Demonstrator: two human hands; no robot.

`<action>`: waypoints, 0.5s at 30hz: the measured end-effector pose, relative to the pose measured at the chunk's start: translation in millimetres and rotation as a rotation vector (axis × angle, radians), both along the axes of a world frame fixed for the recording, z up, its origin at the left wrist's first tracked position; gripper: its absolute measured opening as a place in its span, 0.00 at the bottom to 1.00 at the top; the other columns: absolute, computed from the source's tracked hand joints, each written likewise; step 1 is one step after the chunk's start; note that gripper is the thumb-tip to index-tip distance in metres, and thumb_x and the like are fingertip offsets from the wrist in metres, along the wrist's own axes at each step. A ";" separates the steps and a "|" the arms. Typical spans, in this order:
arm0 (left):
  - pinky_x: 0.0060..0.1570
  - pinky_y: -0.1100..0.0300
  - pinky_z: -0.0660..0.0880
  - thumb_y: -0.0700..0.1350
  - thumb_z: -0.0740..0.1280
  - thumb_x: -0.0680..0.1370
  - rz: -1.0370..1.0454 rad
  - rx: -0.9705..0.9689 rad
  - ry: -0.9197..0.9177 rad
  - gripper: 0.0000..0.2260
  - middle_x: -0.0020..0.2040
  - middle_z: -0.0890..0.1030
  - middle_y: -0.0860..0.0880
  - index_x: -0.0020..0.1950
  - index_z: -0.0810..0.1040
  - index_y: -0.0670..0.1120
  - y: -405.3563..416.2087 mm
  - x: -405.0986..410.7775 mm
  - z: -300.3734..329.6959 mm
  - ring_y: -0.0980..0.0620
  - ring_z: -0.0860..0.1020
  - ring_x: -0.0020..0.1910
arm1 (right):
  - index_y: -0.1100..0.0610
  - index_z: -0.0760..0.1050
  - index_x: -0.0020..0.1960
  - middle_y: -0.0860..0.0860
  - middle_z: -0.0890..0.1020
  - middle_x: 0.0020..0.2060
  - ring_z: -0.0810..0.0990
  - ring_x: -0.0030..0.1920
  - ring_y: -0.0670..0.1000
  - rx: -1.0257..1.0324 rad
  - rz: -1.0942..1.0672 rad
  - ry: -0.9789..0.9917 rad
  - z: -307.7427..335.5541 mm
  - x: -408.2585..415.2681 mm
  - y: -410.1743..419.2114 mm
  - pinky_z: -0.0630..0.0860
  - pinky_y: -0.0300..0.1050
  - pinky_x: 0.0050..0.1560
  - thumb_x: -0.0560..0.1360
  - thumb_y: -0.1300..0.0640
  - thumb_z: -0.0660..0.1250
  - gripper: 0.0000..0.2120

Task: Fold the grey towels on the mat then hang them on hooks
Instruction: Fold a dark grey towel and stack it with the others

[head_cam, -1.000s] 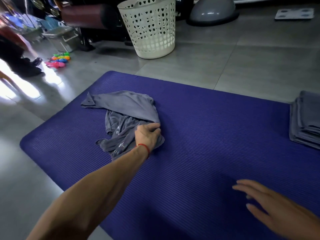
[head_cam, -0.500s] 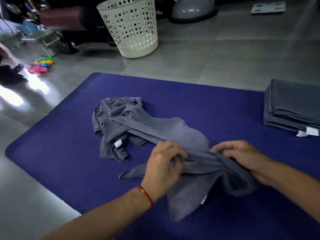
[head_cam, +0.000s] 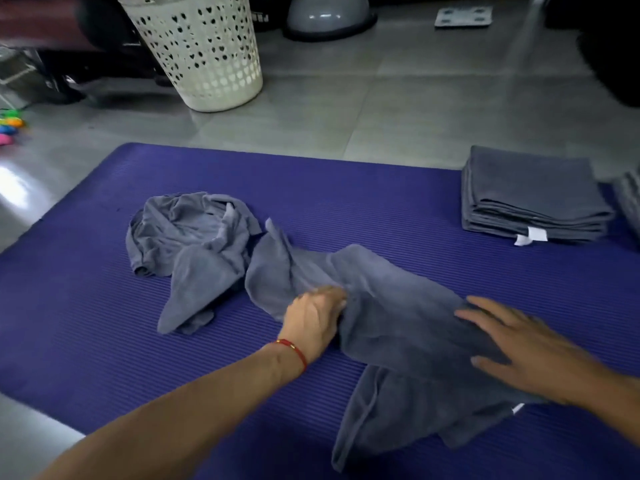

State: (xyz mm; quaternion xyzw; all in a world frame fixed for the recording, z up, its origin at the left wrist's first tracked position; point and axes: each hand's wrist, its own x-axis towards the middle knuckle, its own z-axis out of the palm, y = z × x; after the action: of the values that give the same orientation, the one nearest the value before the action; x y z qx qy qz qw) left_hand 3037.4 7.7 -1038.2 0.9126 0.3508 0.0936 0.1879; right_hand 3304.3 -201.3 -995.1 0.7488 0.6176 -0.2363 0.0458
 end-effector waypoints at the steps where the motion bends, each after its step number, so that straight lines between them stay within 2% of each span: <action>1: 0.53 0.52 0.77 0.48 0.59 0.83 -0.098 -0.080 -0.141 0.13 0.53 0.84 0.49 0.57 0.81 0.48 -20.8 12.2 15.4 0.46 0.82 0.53 | 0.37 0.43 0.80 0.37 0.43 0.79 0.51 0.79 0.42 0.038 0.035 0.056 9.2 -9.8 5.7 0.52 0.37 0.76 0.78 0.34 0.62 0.39; 3: 0.52 0.56 0.78 0.46 0.62 0.84 -0.282 -0.256 -0.355 0.11 0.51 0.84 0.49 0.58 0.81 0.44 -57.9 30.3 41.6 0.52 0.82 0.50 | 0.36 0.45 0.76 0.33 0.51 0.75 0.54 0.75 0.38 0.039 0.028 0.218 19.0 -27.7 19.3 0.47 0.25 0.70 0.75 0.38 0.71 0.42; 4: 0.50 0.62 0.77 0.46 0.64 0.83 -0.303 -0.334 -0.398 0.09 0.49 0.84 0.51 0.59 0.80 0.43 -70.8 34.0 50.9 0.58 0.81 0.47 | 0.38 0.50 0.74 0.33 0.59 0.70 0.60 0.70 0.37 0.035 -0.021 0.304 19.6 -37.1 25.2 0.49 0.21 0.66 0.75 0.44 0.74 0.39; 5: 0.47 0.68 0.75 0.44 0.66 0.82 -0.284 -0.373 -0.422 0.08 0.45 0.83 0.55 0.58 0.80 0.43 -76.4 34.9 55.3 0.64 0.79 0.43 | 0.42 0.59 0.72 0.34 0.68 0.64 0.68 0.63 0.35 0.037 -0.117 0.409 18.0 -45.0 32.1 0.57 0.23 0.65 0.75 0.51 0.75 0.33; 6: 0.45 0.72 0.73 0.43 0.67 0.81 -0.228 -0.375 -0.442 0.07 0.42 0.81 0.58 0.57 0.80 0.43 -76.0 32.8 53.6 0.67 0.77 0.41 | 0.48 0.70 0.67 0.34 0.77 0.55 0.75 0.53 0.34 0.050 -0.227 0.527 15.8 -51.5 38.6 0.68 0.32 0.65 0.76 0.56 0.74 0.23; 7: 0.45 0.70 0.73 0.41 0.66 0.80 -0.159 -0.325 -0.448 0.06 0.42 0.80 0.60 0.56 0.80 0.44 -69.7 27.1 50.8 0.68 0.77 0.41 | 0.48 0.76 0.58 0.37 0.84 0.44 0.80 0.44 0.36 0.112 -0.333 0.588 8.5 -52.5 45.4 0.76 0.46 0.62 0.77 0.56 0.73 0.12; 8: 0.49 0.66 0.74 0.39 0.65 0.79 -0.089 -0.257 -0.423 0.09 0.46 0.80 0.59 0.57 0.80 0.45 -59.1 18.8 43.0 0.66 0.77 0.44 | 0.47 0.77 0.54 0.42 0.86 0.37 0.83 0.40 0.40 0.188 -0.417 0.616 2.6 -49.3 48.9 0.79 0.54 0.55 0.76 0.52 0.73 0.08; 9: 0.54 0.61 0.75 0.39 0.64 0.76 -0.039 -0.199 -0.368 0.13 0.51 0.81 0.57 0.58 0.80 0.47 -46.8 8.7 31.8 0.61 0.78 0.50 | 0.45 0.77 0.53 0.44 0.86 0.39 0.85 0.42 0.43 0.220 -0.479 0.630 -2.2 -42.9 50.3 0.80 0.54 0.49 0.76 0.48 0.73 0.07; 10: 0.59 0.57 0.74 0.40 0.62 0.73 -0.004 -0.149 -0.271 0.17 0.57 0.80 0.54 0.61 0.79 0.48 -32.8 -3.9 20.2 0.56 0.77 0.56 | 0.44 0.78 0.53 0.44 0.87 0.41 0.85 0.45 0.44 0.223 -0.544 0.660 -2.1 -36.6 50.9 0.80 0.49 0.44 0.77 0.46 0.72 0.07; 11: 0.60 0.52 0.74 0.43 0.61 0.71 0.021 -0.109 -0.150 0.22 0.62 0.78 0.52 0.64 0.77 0.48 -21.1 -16.6 9.4 0.51 0.75 0.60 | 0.45 0.78 0.53 0.44 0.87 0.41 0.85 0.46 0.46 0.211 -0.608 0.655 -1.5 -29.8 51.2 0.79 0.46 0.43 0.77 0.46 0.72 0.07; 13: 0.60 0.46 0.75 0.48 0.61 0.68 0.053 -0.085 0.046 0.28 0.67 0.75 0.50 0.70 0.73 0.49 -6.5 -38.9 -7.5 0.46 0.74 0.64 | 0.47 0.76 0.59 0.44 0.86 0.44 0.84 0.50 0.50 0.179 -0.666 0.454 -6.4 -11.1 47.8 0.77 0.48 0.47 0.78 0.49 0.71 0.10; 14: 0.62 0.48 0.75 0.47 0.63 0.69 0.051 -0.112 0.060 0.29 0.67 0.75 0.49 0.71 0.72 0.48 -3.7 -47.8 -14.3 0.46 0.74 0.64 | 0.49 0.73 0.65 0.46 0.85 0.51 0.83 0.53 0.51 0.150 -0.648 0.307 -9.5 -5.1 44.0 0.76 0.49 0.50 0.78 0.52 0.70 0.16; 15: 0.65 0.55 0.73 0.45 0.64 0.69 0.042 -0.156 0.034 0.30 0.66 0.75 0.48 0.72 0.72 0.46 -3.0 -54.8 -20.5 0.46 0.75 0.64 | 0.50 0.68 0.70 0.49 0.81 0.59 0.80 0.58 0.53 0.141 -0.601 0.193 -11.6 -1.6 40.7 0.75 0.49 0.53 0.78 0.55 0.69 0.22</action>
State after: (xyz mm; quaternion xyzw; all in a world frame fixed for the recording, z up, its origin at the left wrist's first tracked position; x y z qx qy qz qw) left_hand 2982.6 4.8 -1058.7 0.8890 0.3795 0.0542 0.2503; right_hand 3302.7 -160.6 -1006.8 0.8731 0.3850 -0.2658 -0.1370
